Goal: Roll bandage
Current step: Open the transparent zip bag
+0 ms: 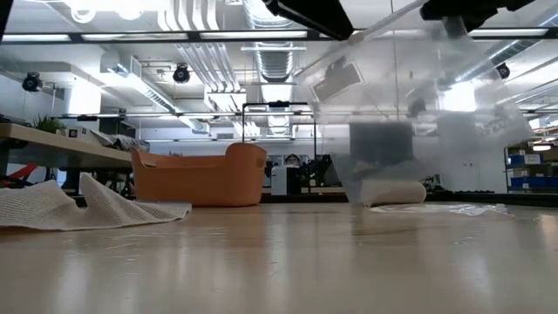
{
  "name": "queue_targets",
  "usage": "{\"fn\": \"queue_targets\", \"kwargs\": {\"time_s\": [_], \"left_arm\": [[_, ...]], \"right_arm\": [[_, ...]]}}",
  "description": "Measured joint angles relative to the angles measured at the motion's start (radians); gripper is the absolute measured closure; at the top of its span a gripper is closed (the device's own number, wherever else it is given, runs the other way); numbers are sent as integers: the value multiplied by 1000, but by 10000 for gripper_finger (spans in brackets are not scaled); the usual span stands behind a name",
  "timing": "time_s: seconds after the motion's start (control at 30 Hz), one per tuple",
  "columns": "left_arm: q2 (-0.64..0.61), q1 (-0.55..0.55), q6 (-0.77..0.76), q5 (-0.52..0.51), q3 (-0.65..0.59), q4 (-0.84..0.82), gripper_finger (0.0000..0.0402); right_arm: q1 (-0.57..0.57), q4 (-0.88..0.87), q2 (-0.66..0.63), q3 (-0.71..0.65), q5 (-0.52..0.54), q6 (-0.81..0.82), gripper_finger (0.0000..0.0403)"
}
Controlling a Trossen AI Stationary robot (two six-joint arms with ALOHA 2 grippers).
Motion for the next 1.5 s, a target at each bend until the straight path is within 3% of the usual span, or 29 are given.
{"fn": "queue_targets", "kwargs": {"time_s": [0.23, 0.77, 0.9, 1.13, 1.5], "left_arm": [[0, 0, -25, 123, 0, 37, 220], [1, 9, -96, 138, 0, 48, 216], [1, 11, -96, 181, -6, 68, 218], [2, 31, -74, 213, -15, 82, 253], [2, 45, 36, 263, -78, 189, 341]], "right_arm": [[13, -90, 0, 42, -14, -29, 403], [31, -135, 0, 77, -13, -32, 403], [33, -136, 0, 77, -13, -32, 403], [33, -135, 0, 77, -13, -35, 403], [33, -107, -1, 77, -12, -42, 403]]}}
